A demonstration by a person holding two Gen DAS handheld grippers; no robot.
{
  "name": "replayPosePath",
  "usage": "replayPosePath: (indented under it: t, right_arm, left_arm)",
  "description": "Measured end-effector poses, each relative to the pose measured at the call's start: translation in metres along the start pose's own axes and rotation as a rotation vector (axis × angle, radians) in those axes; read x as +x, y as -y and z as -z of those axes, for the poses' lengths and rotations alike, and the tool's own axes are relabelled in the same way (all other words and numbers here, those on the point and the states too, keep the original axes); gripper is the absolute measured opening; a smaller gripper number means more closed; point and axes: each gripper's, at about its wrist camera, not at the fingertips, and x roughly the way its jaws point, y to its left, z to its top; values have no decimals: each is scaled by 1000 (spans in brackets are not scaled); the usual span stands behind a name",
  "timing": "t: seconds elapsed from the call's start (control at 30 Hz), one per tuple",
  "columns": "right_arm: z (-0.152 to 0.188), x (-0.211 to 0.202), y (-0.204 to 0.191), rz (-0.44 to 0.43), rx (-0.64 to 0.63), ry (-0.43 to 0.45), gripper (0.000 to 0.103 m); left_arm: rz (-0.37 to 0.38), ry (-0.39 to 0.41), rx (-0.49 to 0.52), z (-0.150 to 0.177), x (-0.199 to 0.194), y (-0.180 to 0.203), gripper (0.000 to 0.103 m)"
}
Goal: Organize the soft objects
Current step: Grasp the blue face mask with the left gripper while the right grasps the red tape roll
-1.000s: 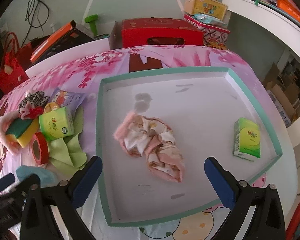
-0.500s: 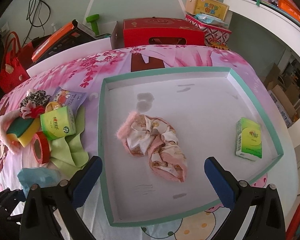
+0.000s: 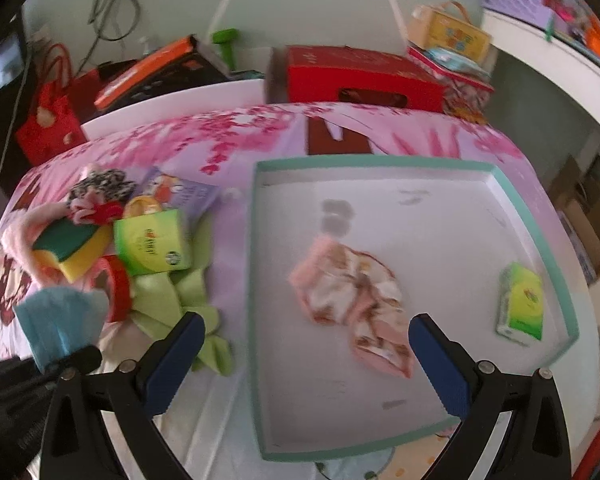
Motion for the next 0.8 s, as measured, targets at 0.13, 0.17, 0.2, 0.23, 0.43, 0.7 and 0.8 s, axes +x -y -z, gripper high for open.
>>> replayPosePath:
  t: [0.13,0.17,0.2,0.23,0.43,0.7,0.8]
  right_arm:
    - [-4,-1,-24,-85,-68,32,101]
    - [-5,-2,-32,-108,-92,42,100]
    - [-5,-2,-40,-122,-116,50,97]
    - [-5,-2,-45,-130,-135,55,93]
    - [-6,-1,-81,-231,-228,62,83]
    - [-8,8,-105,-293,-267,37,63]
    - [-7,18,-111,-282,-274,10,52]
  left_arm:
    - [-1,56,-52,-10,-19,-17,11]
    - [-16,77,-69,-12,-25,-22,11]
    - [-33,92,-85,-13,-28,-28,11]
    - [-45,103,-100,-11,-30,-33,11]
    - [-71,127,-194,-14,-32,-58,11]
    - [-77,113,-231,-19,-25,-71,11]
    - [-85,108,-252,-19,-26,-77,11]
